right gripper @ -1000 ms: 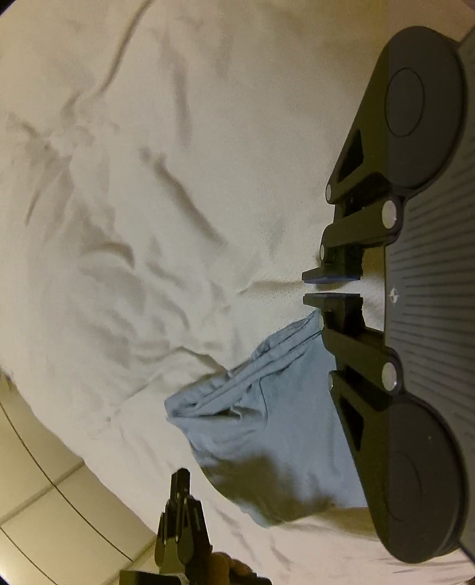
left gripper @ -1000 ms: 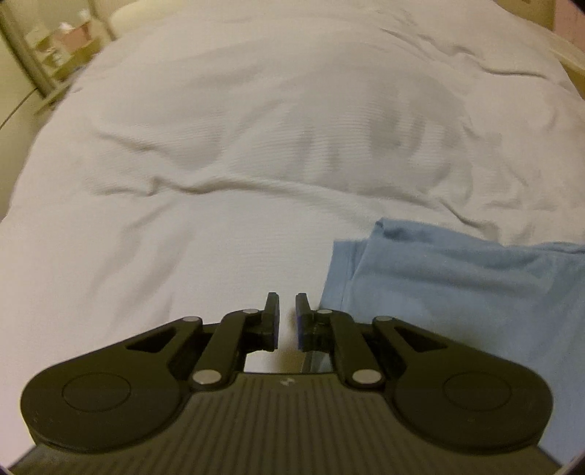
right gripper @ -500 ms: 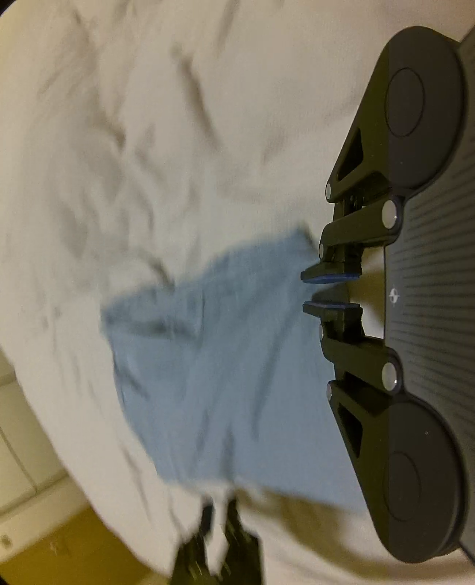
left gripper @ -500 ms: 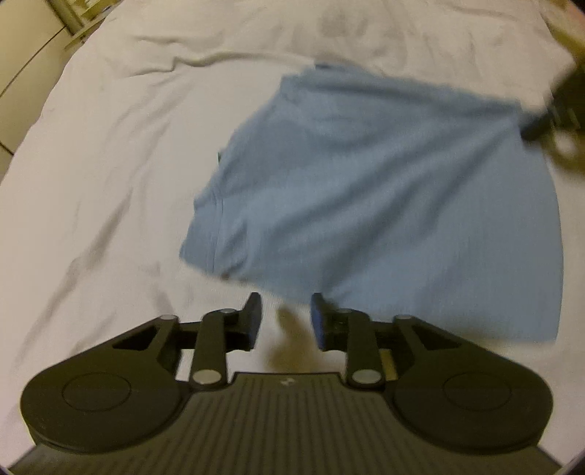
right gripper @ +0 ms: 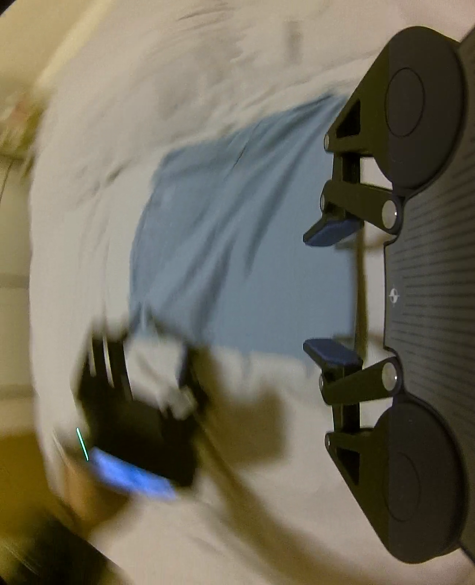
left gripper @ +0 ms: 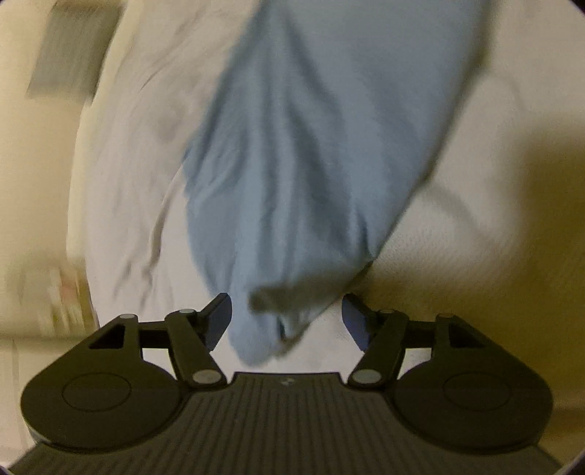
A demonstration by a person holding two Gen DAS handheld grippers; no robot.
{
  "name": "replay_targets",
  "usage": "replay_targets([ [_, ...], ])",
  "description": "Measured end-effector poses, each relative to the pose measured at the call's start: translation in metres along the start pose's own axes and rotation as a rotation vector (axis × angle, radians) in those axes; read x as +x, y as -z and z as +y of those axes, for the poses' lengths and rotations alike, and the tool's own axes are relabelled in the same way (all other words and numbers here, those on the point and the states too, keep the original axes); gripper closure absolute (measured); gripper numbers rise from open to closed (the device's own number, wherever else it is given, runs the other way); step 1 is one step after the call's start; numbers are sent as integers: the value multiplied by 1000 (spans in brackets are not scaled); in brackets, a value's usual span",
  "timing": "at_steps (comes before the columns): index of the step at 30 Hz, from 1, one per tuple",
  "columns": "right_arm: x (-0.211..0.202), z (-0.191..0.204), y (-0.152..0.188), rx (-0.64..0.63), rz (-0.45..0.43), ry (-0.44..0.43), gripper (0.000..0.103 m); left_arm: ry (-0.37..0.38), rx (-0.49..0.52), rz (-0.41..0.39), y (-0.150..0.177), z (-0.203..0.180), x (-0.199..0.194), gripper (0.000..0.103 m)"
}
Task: Fold clothes
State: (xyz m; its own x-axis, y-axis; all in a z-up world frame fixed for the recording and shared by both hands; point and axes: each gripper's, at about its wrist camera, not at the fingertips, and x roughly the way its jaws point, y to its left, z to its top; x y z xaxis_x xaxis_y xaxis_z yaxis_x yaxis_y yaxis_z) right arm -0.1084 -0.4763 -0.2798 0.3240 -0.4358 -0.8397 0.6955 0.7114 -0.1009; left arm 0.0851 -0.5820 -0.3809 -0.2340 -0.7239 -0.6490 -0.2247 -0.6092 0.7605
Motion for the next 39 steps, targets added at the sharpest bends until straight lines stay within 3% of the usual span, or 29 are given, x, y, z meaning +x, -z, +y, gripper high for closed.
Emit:
replay_targets([
  [5,48,76,1,-296,76,133,44,-29,19,-57,11,1,20,40],
  [8,64,83,5,-366,86,209,47,-40,9,-69,15,3,24,47],
  [10,70,76,7,-386,86,245,51,-48,3,-61,18,4,31,65],
  [13,78,64,9,-412,90,289,55,-64,18,-50,20,0,37,70],
  [15,80,58,9,-426,92,285,62,-67,37,-41,19,-1,41,73],
  [16,80,56,8,-430,95,278,70,-63,36,-32,18,0,42,75],
  [17,79,52,7,-420,102,261,84,-58,31,-22,18,2,43,77],
  [20,64,36,3,-393,105,221,95,-38,-7,15,18,12,43,90],
  [25,-1,-2,-5,-342,27,184,95,58,-155,3,1,26,14,94],
  [31,-59,-34,12,-362,17,177,96,177,-335,-17,-20,43,-22,96],
  [35,-61,-29,44,-402,70,169,96,257,-454,-31,-34,54,-46,96],
  [39,-48,-16,71,-437,111,164,96,295,-461,-15,-44,38,-52,97],
])
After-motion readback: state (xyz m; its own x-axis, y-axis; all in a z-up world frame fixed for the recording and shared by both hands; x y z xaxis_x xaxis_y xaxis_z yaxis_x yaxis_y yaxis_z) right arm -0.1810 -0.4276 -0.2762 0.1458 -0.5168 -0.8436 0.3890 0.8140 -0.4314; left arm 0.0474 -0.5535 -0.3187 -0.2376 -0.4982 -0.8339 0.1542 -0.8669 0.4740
